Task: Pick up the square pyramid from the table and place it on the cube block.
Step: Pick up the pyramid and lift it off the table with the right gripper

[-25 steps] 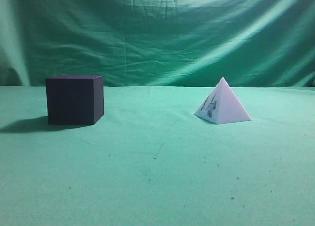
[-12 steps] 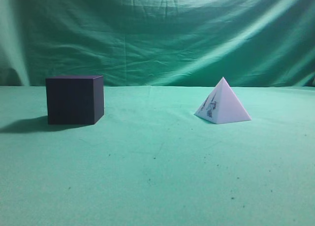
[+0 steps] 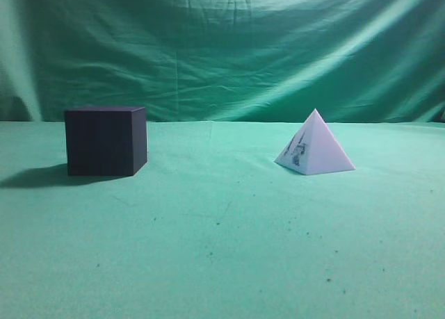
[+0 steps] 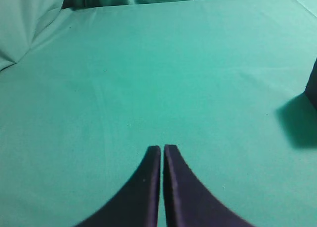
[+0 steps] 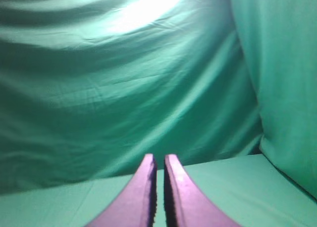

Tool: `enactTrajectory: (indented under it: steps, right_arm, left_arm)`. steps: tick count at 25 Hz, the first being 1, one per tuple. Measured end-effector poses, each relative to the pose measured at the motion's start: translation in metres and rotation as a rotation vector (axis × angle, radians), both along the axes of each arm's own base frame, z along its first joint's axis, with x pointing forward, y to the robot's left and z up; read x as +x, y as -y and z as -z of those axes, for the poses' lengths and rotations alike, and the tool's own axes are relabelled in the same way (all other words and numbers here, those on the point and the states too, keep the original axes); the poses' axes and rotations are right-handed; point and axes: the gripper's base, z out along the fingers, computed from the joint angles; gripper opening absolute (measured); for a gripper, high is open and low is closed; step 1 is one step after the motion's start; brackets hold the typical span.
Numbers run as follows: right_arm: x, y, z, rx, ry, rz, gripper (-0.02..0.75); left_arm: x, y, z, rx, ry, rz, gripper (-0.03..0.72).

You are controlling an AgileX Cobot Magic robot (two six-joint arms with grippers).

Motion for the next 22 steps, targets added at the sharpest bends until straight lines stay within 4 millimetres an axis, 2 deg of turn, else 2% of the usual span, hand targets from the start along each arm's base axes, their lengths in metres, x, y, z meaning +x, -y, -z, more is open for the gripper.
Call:
enactTrajectory:
  steps: [2,5,8,12,13,14,17,22]
  right_arm:
    - [0.000,-0.004,-0.025,-0.035,-0.095,-0.045,0.064]
    - [0.009,-0.011,-0.043,-0.081,-0.340,-0.124,0.064]
    - [0.022,-0.020,-0.051,-0.100,-0.551,-0.220,0.064]
    - [0.041,-0.034,-0.076,-0.269,-0.612,-0.412,0.064]
    - [0.047,-0.038,-0.080,-0.284,-0.639,-0.459,0.000]
    - [0.053,-0.042,-0.086,-0.297,-0.657,-0.501,0.000]
    - [0.077,-0.055,-0.093,-0.341,-0.744,-0.600,0.000]
    - [0.126,-0.082,-0.083,-0.413,-0.909,-0.661,0.000]
  left_arm:
    - [0.000,0.000,0.000,0.000,0.000,0.000,0.000]
    - [0.000,0.000,0.000,0.000,0.000,0.000,0.000]
    - [0.000,0.000,0.000,0.000,0.000,0.000,0.000]
    - [0.000,0.000,0.000,0.000,0.000,0.000,0.000]
    - [0.000,0.000,0.000,0.000,0.000,0.000,0.000]
    - [0.000,0.000,0.000,0.000,0.000,0.000,0.000]
    - [0.000,0.000,0.000,0.000,0.000,0.000,0.000]
    - [0.000,0.000,0.000,0.000,0.000,0.000,0.000]
